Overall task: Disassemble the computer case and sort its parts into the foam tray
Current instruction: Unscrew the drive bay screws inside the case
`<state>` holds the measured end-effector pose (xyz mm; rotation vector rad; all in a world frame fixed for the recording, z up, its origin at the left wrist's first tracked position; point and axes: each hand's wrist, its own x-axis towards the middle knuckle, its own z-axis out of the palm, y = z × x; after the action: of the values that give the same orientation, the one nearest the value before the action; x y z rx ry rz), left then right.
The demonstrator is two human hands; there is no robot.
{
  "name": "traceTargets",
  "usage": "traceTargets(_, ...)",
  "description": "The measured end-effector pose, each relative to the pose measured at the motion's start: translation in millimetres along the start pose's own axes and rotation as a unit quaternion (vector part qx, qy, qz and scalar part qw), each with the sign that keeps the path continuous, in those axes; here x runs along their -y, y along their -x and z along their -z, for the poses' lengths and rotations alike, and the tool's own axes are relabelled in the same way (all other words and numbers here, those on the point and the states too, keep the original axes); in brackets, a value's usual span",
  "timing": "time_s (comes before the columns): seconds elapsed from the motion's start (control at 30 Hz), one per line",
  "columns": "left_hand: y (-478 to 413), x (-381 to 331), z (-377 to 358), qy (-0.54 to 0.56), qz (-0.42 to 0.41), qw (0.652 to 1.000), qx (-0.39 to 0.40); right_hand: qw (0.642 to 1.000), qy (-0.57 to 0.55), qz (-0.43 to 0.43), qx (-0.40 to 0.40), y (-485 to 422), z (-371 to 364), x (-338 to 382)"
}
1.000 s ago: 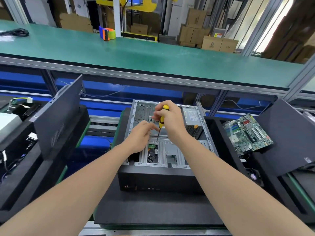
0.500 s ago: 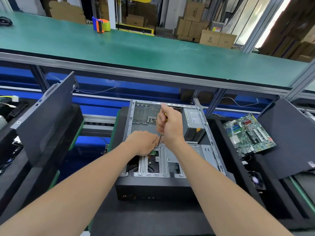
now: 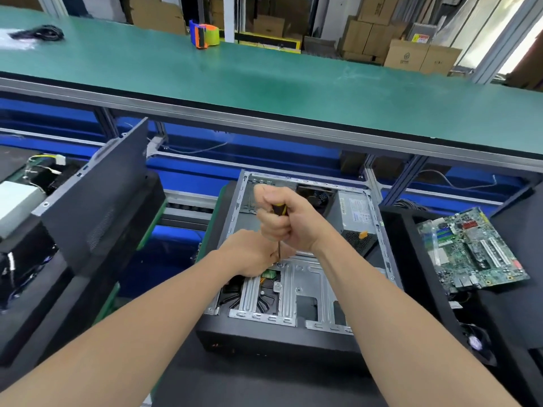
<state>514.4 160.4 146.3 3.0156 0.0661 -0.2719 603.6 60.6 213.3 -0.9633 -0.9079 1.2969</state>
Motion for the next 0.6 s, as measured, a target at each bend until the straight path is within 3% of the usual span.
traceTargets(0.2, 1, -2, 5, 0.017, 0.015, 1.000, -0.005, 0.978, 0.047, 0.060, -0.193, 4, -6, -9)
traceTargets(0.27, 1, -3, 5, 0.017, 0.021, 1.000, -0.005, 0.947, 0.106, 0.120, -0.278, 8, -16, -15)
traceTargets(0.4, 3, -3, 4, 0.023, 0.009, 1.000, -0.019, 0.847, 0.195, 0.188, -0.457, 13, -41, -22)
traceTargets(0.5, 5, -4, 5, 0.024, 0.003, 0.999, -0.024, 0.806, 0.153, 0.167, -0.547, 10, -53, -17)
traceTargets(0.6, 5, -5, 6, 0.027, 0.007, 0.999, -0.020, 0.790, 0.095, 0.157, -0.584, 8, -58, -11)
